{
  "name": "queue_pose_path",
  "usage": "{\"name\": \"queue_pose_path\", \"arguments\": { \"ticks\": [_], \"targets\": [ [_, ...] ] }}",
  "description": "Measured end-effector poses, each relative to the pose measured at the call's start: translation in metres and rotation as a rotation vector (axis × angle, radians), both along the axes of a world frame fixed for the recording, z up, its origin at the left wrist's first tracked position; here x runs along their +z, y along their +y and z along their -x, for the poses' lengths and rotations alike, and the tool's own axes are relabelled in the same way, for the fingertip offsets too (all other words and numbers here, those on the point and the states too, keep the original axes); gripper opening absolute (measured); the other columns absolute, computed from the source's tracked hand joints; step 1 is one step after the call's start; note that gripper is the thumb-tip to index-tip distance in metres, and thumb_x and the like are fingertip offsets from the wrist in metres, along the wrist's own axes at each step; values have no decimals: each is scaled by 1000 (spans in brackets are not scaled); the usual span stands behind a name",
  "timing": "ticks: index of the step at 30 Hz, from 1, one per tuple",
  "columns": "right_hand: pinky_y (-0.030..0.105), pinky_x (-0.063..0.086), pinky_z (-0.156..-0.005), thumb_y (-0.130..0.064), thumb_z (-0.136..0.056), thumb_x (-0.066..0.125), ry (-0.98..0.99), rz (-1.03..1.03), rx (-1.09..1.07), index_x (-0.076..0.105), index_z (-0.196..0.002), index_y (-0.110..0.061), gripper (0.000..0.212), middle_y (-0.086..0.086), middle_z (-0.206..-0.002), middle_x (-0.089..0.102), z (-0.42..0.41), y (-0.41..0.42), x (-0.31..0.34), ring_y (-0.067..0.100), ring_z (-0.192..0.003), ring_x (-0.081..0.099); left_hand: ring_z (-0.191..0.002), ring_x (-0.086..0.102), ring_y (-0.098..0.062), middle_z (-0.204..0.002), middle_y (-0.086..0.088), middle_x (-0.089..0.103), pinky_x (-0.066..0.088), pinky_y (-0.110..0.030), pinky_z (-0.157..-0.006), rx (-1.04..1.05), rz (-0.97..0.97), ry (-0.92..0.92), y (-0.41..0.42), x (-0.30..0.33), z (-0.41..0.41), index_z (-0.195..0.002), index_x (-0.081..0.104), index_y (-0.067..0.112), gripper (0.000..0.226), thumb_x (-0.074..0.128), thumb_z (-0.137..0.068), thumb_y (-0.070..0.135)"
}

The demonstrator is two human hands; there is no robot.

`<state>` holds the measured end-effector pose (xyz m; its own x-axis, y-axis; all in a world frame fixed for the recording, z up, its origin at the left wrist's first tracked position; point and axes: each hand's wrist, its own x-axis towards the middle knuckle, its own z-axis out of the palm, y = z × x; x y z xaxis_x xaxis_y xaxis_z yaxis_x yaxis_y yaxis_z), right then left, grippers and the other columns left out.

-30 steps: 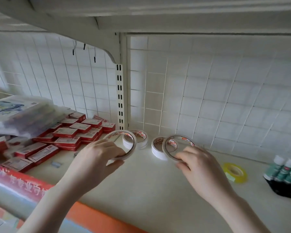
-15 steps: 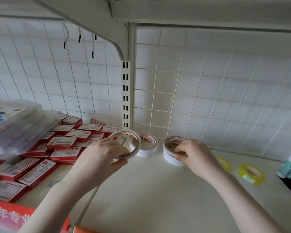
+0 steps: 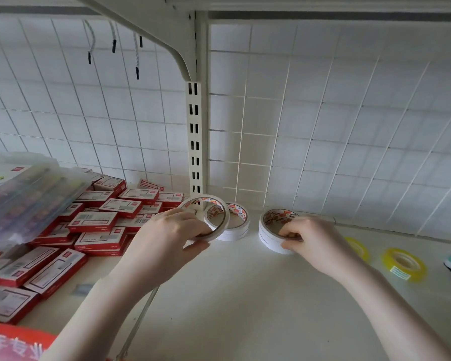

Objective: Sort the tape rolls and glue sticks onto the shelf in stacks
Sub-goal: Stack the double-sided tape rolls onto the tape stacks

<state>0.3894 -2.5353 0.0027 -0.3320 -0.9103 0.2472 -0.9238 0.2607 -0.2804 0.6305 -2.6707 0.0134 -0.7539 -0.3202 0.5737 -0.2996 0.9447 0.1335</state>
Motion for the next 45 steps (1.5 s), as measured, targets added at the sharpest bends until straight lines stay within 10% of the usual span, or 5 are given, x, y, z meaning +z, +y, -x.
{"name": "queue_pose_path", "arguments": {
  "ticks": [20, 45],
  "targets": [
    [33, 45, -81, -25, -78, 72, -76, 46, 74, 71, -101, -23, 23, -4, -93, 68, 5, 9, -1, 15, -90, 59, -71, 55, -11, -74, 10, 63, 32, -10, -58, -14, -81, -70, -5, 4, 18, -82, 71, 24, 14, 77, -71, 19],
    [27, 53, -57, -14, -53, 91, 285, 370, -71, 73, -79, -18, 32, -7, -76, 67, 0, 84, -25, 21, -64, 66, -88, 62, -17, -95, 6, 68, 50, -34, -78, 55, -231, -306, -29, -4, 73, -100, 71, 24, 19, 69, -82, 29]
  ]
}}
